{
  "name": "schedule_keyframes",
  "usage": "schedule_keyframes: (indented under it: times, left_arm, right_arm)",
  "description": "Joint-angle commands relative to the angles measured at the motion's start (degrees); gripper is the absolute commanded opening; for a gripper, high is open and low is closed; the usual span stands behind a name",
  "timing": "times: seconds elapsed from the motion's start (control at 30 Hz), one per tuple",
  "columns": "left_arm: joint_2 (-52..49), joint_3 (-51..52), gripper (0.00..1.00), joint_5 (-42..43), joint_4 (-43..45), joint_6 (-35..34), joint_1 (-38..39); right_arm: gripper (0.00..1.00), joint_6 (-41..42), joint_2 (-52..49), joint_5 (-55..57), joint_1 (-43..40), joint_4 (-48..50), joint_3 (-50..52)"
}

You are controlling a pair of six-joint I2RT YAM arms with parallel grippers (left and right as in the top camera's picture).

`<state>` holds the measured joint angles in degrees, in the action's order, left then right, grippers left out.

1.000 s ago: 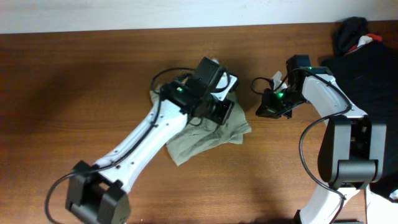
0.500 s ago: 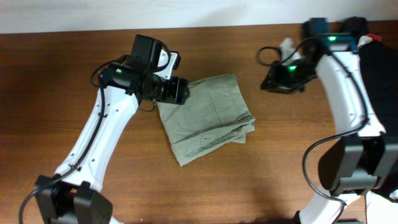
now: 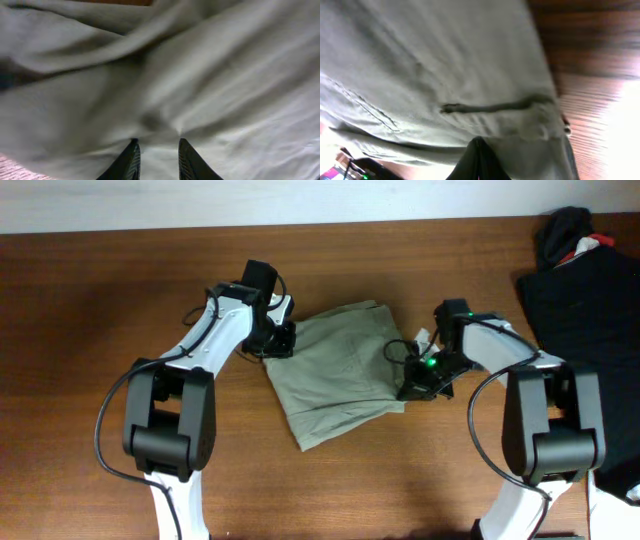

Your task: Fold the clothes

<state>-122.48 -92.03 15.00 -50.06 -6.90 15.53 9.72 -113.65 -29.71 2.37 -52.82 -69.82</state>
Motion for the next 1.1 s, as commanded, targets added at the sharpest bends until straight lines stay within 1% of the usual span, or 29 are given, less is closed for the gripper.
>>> schedule_keyframes:
  times: [0.0, 0.07, 0.1, 0.13, 0.17, 0.2, 0.3, 0.37, 0.43, 0.47, 0.53, 0.6, 0.67, 0.7, 0.77, 0.9, 0.97, 1.07]
  left_arm:
    - [-0.33, -0.81, 0.29, 0.68, -0.66, 0.15, -2.05]
    - [2.4, -3.91, 0.32, 0.66, -3.72, 0.17, -3.98]
    - [4.9, -6.23, 0.37, 0.66, -5.57, 0.17, -5.27]
    - [7.17, -7.91, 0.57, 0.57, -7.06, 0.2, -6.16]
    - [9.64, -9.09, 0.96, 0.22, -8.61, 0.17, -7.02]
    - [12.79, -9.31, 0.99, 0.35, -10.86, 0.11, -7.91]
    - [15.37, -9.25, 0.99, 0.22, -21.73, -0.63, -8.09]
    - [15.26, -6.05, 0.99, 0.57, -23.91, -3.43, -8.04]
    - [15.26, 0.5, 0.99, 3.96, -20.15, -3.98, -7.91]
    - [15.26, 5.11, 0.99, 6.82, -17.49, -3.96, -7.67]
    - [15.26, 13.05, 0.99, 9.64, -10.97, -3.96, -6.8]
    - [15.23, 18.29, 0.99, 11.78, -3.87, -4.22, -5.7]
    - [15.1, 22.4, 0.99, 11.93, 1.68, -6.64, -5.4]
    - [14.8, 24.33, 0.99, 13.6, 4.55, -6.75, -5.38]
    - [14.47, 26.36, 0.99, 16.7, 7.91, -6.73, -5.27]
    - [14.29, 27.5, 0.99, 16.72, 11.82, -7.1, -2.32]
    - [14.01, 27.5, 0.99, 16.7, 15.47, -9.18, 0.07]
    - [12.55, 27.5, 0.99, 16.04, 17.11, -10.73, 2.45]
  right_arm:
    - [0.04, 0.85, 0.48, 2.32, -1.97, -1.46, 0.42]
    - [0.05, 0.83, 4.26, 2.36, -2.01, -3.67, -1.77]
    - [0.15, 0.85, 7.58, 2.6, -2.01, -5.4, -3.78]
    - [0.34, 0.85, 9.79, 4.09, -2.01, -7.08, -5.33]
    - [0.64, 0.94, 12.44, 6.84, -2.01, -9.18, -7.13]
    - [0.99, 1.77, 15.15, 10.03, -2.01, -11.23, -8.94]
    - [0.99, 1.75, 21.11, 10.95, -2.03, -11.04, -10.56]
    - [0.99, 1.75, 22.21, 12.15, -2.14, -9.05, -10.56]
    - [0.99, 1.73, 22.21, 12.46, -2.51, -7.15, -10.56]
    - [0.99, 1.73, 22.21, 12.46, -2.51, -6.25, -10.56]
    - [0.99, 1.7, 22.21, 12.46, -2.51, -4.76, -10.56]
    - [0.99, 1.75, 22.21, 12.44, -2.49, -3.67, -10.56]
    - [0.99, 1.73, 22.21, 12.44, -2.49, -3.56, -10.56]
    - [0.99, 1.7, 22.21, 12.46, -2.49, -3.52, -10.56]
    - [0.99, 1.7, 22.21, 12.46, -2.49, -3.52, -10.56]
    - [0.99, 1.7, 22.16, 12.44, -2.49, -3.5, -10.56]
    - [0.99, 1.7, 22.16, 12.44, -2.47, -3.5, -10.56]
    - [0.99, 1.7, 22.16, 12.44, -2.45, -3.5, -10.56]
